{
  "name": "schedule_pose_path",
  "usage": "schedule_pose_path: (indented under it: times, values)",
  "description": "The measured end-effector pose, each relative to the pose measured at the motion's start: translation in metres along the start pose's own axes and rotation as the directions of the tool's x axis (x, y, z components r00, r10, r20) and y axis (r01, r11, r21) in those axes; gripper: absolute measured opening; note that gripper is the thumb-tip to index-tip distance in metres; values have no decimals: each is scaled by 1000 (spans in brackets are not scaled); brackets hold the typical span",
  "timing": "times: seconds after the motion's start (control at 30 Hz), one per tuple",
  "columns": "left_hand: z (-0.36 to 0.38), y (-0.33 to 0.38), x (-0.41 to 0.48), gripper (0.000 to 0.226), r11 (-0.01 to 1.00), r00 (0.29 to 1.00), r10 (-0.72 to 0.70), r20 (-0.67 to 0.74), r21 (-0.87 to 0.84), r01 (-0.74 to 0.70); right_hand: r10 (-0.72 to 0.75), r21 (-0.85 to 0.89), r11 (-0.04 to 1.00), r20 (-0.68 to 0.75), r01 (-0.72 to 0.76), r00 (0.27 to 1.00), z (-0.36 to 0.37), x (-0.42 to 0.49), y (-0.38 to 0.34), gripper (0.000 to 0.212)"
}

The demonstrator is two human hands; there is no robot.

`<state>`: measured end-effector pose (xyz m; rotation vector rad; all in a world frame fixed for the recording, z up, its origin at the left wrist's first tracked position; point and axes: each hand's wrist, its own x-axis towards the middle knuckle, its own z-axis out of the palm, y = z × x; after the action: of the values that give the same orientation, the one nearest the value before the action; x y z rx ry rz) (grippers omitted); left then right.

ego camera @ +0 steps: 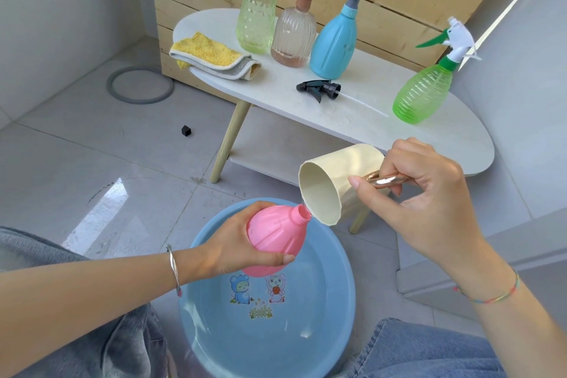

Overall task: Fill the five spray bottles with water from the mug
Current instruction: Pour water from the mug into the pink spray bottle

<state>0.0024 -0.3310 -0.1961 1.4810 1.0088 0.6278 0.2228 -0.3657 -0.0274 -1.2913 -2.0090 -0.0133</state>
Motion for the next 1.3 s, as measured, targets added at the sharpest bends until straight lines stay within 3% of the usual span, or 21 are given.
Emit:
schedule_pose_path:
  times: [0.73,0.83,0.9,0.97,1.07,1.17,1.23,1.3]
  values:
    - [0,0,0,84,999,1000,-11,-10,-37,11,-168,-76,983,-27,166,985,10,-3,-4,42]
    - [0,0,0,84,999,1000,-18,-14,-42,17,-73,-39,997,-47,71,996,11,-4,-1,41]
    - [0,0,0,84,998,999,-23,-25,-60,22,112,46,993,-103,-107,988,12,-6,5,41]
    - [-1,0,1,84,997,999,-25,-34,-77,22,373,243,911,-150,-332,916,17,-9,19,44]
    - [-2,2,1,82,995,998,-38,-55,-93,33,692,545,632,-76,-551,718,34,-18,46,37]
    - [-3,3,0,83,993,997,-43,-63,-112,36,790,498,508,54,-703,610,65,-45,70,39]
    - [-4,2,0,84,993,997,-48,-67,-110,40,816,402,458,164,-793,554,91,-72,82,44]
    - [-5,1,-1,84,994,996,-50,-70,-104,42,855,253,383,266,-888,445,116,-102,93,50]
